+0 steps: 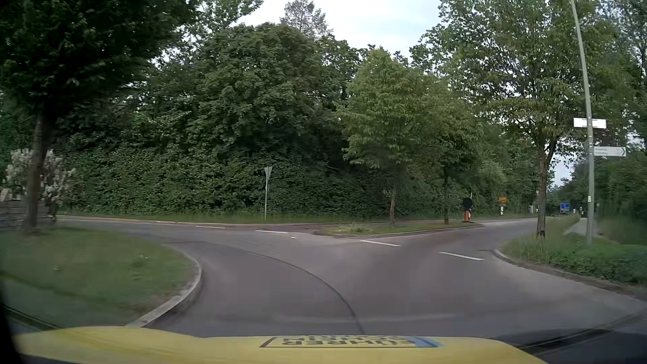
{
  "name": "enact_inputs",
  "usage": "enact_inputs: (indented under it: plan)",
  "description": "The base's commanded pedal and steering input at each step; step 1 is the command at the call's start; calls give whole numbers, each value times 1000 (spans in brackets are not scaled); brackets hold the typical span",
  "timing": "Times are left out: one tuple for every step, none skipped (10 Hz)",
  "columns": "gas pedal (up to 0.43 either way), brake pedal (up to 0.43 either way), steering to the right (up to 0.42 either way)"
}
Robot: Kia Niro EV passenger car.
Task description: Follow the waypoints while adhering to traffic rules and regulations
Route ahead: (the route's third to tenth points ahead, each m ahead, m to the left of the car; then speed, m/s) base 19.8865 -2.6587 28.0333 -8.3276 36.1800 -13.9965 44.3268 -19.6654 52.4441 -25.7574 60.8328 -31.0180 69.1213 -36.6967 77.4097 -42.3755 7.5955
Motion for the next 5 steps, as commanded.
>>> enact_inputs:
  plan:
    - [138,0,143]
    - [138,0,141]
    - [138,0,139]
    - [157,0,137]
    - [157,0,140]
